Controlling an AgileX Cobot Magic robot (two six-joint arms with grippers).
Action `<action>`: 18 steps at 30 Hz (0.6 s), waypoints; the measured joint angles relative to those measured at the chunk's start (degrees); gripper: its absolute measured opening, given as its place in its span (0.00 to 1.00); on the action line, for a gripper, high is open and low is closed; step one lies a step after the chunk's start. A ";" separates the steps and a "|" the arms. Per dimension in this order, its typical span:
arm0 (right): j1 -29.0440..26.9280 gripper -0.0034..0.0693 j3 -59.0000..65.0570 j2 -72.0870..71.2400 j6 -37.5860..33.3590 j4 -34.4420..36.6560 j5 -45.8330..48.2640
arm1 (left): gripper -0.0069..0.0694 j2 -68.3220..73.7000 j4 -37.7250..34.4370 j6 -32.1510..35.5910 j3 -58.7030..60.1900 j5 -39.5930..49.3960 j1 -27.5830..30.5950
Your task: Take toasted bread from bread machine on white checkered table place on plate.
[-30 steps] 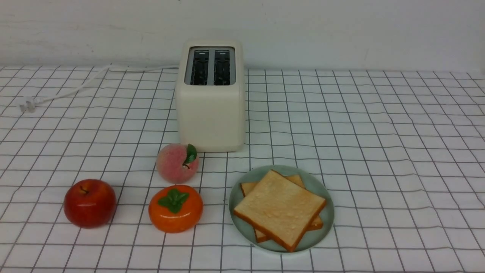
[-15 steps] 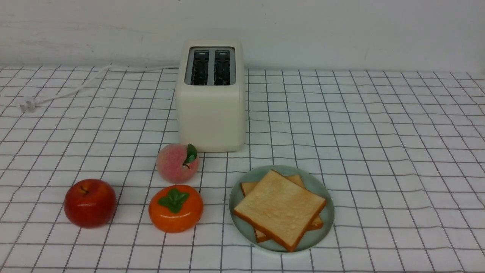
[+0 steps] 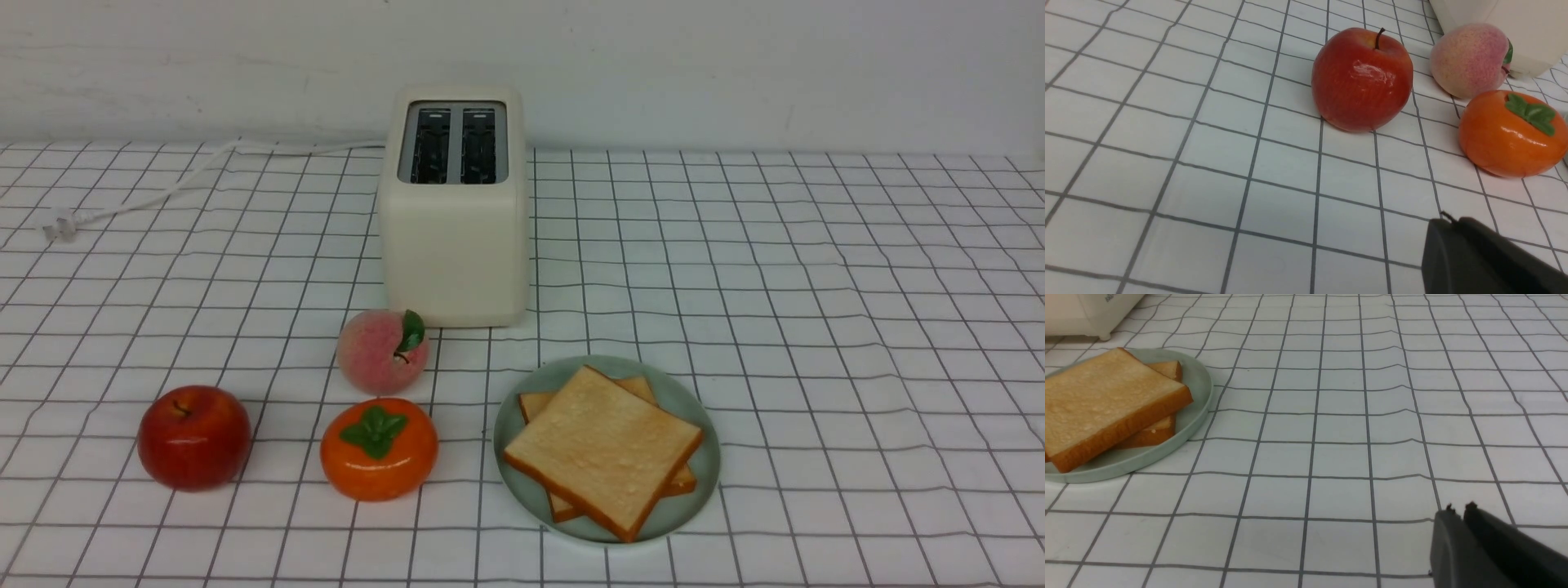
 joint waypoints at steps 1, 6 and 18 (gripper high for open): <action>0.00 0.10 0.00 0.00 0.00 0.00 0.00 | 0.09 0.00 0.00 0.00 0.00 0.00 0.00; 0.00 0.11 0.00 0.00 0.00 0.00 0.00 | 0.09 0.00 0.00 0.00 0.00 0.00 0.00; 0.00 0.13 0.00 0.00 0.00 0.00 0.00 | 0.11 0.00 0.00 0.10 0.00 0.00 0.00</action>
